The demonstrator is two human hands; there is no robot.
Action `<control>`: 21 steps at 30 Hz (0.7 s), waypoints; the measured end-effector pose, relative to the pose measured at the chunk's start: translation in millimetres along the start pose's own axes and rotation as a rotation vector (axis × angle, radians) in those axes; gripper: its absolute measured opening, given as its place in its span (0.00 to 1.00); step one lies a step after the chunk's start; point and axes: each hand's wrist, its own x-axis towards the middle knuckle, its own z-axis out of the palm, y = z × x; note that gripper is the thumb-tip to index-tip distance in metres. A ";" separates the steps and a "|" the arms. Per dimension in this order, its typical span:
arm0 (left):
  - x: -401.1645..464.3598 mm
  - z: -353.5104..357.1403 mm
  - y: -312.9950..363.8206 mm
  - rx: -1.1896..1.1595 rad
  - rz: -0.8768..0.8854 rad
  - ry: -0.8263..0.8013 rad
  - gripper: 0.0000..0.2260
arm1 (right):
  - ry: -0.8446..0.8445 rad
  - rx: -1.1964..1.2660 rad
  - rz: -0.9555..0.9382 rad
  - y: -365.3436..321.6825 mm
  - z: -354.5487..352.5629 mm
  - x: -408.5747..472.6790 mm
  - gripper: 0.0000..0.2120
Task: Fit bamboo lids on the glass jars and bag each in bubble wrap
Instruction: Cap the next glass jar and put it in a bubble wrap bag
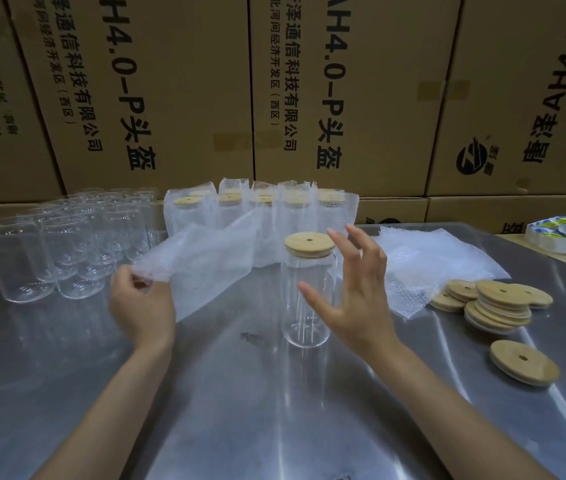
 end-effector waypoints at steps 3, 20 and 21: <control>-4.4 -1.0 1.7 0.100 0.156 -0.034 0.10 | -0.126 0.035 0.049 0.5 1.5 -2.9 0.34; -38.0 9.6 -16.2 0.663 0.525 -0.968 0.14 | 0.094 0.369 0.498 5.4 1.1 -3.1 0.30; -38.4 9.0 -14.9 0.656 0.522 -0.972 0.14 | 0.100 0.405 0.557 7.9 1.9 -2.7 0.30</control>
